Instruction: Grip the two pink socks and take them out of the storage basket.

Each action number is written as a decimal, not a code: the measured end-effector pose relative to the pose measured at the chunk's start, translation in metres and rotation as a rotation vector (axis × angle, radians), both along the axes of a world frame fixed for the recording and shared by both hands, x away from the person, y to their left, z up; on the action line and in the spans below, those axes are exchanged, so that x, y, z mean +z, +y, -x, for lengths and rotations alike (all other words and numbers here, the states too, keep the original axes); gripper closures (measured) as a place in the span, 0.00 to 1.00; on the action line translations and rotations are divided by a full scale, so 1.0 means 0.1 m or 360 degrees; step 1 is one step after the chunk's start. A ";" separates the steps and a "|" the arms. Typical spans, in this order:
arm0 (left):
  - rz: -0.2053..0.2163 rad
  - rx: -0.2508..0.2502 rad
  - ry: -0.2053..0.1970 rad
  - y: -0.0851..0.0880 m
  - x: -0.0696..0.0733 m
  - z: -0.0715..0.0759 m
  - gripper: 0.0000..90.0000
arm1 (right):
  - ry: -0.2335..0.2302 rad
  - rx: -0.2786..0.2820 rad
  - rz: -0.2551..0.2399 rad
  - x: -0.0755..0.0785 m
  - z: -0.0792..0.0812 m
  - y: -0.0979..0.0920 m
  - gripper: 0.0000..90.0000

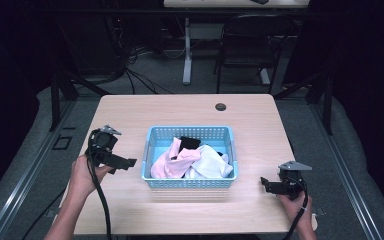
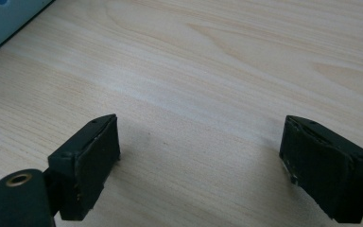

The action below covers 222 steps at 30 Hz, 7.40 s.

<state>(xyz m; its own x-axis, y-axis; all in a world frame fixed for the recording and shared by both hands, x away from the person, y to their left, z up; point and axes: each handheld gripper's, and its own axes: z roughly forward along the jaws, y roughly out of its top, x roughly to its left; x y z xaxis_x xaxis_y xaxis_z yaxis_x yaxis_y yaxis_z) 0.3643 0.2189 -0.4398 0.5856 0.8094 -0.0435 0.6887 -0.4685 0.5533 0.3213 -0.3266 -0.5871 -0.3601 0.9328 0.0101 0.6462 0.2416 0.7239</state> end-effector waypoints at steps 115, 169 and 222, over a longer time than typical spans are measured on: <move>-0.0341 -0.0296 0.0104 -0.55 0.70 -0.45 0.96 | -0.0004 -0.0002 -0.0001 0.00 0.00 0.00 0.14; -0.0348 0.0099 0.0370 0.69 0.17 -0.49 0.96 | -0.0008 -0.0008 -0.0002 0.00 0.00 0.01 0.15; -0.0215 0.0310 0.0362 0.73 -0.08 -0.69 0.17 | -0.0008 -0.0007 0.0000 0.00 0.00 0.01 0.15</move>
<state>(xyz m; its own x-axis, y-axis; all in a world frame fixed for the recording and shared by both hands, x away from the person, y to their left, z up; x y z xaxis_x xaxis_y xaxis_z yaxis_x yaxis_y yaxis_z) 0.4335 0.2915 -0.4481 0.4066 0.9127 -0.0400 0.8715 -0.3743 0.3169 0.3210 -0.3261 -0.5872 -0.3562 0.9344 0.0083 0.6436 0.2389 0.7271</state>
